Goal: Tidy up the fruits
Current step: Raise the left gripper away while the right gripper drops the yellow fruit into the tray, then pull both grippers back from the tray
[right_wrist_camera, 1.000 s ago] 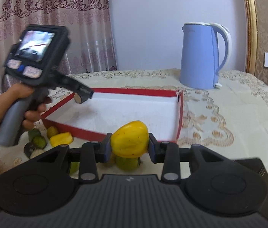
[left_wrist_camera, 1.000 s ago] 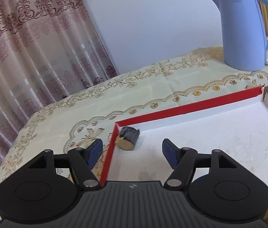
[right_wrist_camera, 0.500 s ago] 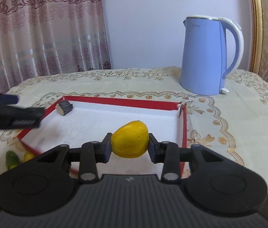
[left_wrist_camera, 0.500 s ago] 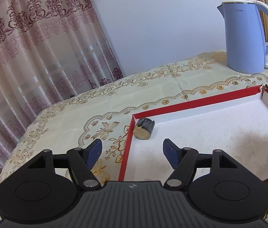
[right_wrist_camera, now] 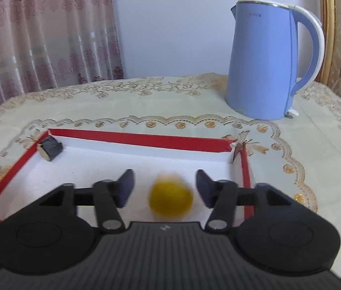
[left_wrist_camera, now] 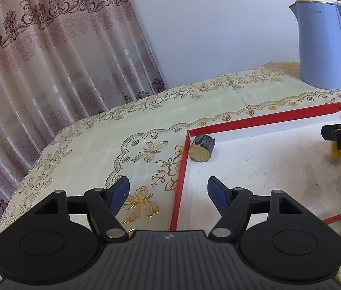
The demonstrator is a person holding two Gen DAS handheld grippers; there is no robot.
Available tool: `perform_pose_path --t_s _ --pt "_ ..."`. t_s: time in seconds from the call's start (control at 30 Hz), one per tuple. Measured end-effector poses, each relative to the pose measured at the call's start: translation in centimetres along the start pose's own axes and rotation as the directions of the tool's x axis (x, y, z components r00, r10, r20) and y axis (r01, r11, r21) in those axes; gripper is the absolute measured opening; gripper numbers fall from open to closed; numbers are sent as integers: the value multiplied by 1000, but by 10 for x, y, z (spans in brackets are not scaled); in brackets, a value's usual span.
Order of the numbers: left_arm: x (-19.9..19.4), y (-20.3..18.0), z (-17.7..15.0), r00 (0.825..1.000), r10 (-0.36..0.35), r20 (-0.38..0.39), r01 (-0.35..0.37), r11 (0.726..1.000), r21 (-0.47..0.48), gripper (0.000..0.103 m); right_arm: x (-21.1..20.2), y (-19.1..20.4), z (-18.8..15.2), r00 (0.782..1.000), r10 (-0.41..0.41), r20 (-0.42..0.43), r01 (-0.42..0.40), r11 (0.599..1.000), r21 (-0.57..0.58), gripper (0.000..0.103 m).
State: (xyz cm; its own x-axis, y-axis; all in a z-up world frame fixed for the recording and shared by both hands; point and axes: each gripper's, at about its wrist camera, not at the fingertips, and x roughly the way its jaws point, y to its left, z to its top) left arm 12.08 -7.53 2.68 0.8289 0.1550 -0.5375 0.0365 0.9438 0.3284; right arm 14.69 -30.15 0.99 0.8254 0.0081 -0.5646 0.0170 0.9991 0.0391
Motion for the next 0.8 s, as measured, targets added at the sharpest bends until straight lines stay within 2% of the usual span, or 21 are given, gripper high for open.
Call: perform_pose_path --t_s 0.07,0.37,0.53,0.63,0.77,0.8 --pt "0 2 -1 1000 2 -2 -2 1000 -2 71 -4 4 -1 1000 -11 14 12 1000 -19 71" --pt "-4 16 -10 1000 -1 -15 0 999 -44 71 -63 8 -18 994 15 106 -11 999 -31 79" --pt "-20 48 -29 999 -39 -21 36 990 -135 71 -108 11 -41 984 24 177 -14 998 -59 93" --pt "-34 69 -48 995 -95 -6 92 978 -185 71 -130 12 -58 980 23 195 -11 998 -59 94" --pt "-51 82 -72 992 -120 26 122 977 -175 71 -146 8 -78 981 56 184 -54 998 -17 94" --pt "-55 83 -78 991 -128 32 131 978 -165 76 -148 7 -83 981 62 182 -61 998 -10 94"
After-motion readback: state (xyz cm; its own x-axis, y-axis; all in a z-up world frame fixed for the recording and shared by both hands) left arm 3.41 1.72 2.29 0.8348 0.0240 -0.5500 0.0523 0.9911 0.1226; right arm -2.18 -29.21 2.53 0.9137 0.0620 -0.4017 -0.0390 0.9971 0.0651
